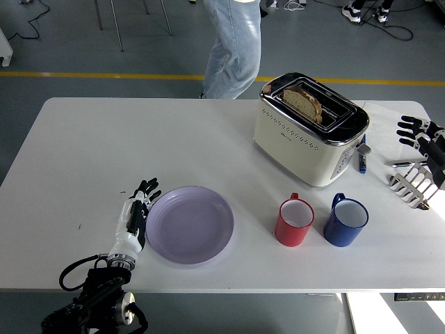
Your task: Push plate across desktop,pick up the break from the machine,place the break in the plate
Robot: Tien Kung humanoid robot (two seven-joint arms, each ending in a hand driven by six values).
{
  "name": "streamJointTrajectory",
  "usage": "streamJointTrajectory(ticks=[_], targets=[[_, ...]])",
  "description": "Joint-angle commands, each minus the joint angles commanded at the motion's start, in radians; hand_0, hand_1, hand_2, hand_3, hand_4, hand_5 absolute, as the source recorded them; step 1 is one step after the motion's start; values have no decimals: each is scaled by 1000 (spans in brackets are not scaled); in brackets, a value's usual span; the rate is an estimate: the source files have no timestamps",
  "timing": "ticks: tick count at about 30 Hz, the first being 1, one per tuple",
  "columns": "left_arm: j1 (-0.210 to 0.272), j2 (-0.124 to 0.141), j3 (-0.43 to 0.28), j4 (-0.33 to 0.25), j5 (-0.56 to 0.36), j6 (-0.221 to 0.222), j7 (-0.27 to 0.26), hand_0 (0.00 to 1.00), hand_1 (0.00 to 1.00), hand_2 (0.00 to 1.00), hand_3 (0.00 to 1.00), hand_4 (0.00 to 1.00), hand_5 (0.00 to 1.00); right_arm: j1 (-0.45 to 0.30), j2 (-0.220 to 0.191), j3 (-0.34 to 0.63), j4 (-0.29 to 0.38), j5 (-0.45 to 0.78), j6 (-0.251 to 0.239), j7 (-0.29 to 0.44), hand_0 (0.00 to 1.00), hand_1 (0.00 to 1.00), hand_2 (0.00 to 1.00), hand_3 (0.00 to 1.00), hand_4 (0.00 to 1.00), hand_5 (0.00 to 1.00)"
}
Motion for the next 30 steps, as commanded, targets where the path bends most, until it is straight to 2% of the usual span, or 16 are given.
streamJointTrajectory(ticks=[30], targets=[[-37,0,68,10,-7,-78,53,801,848,885,818,604,998,-8,1,1,-1,0,1,0,803,747,735,718,420,599]])
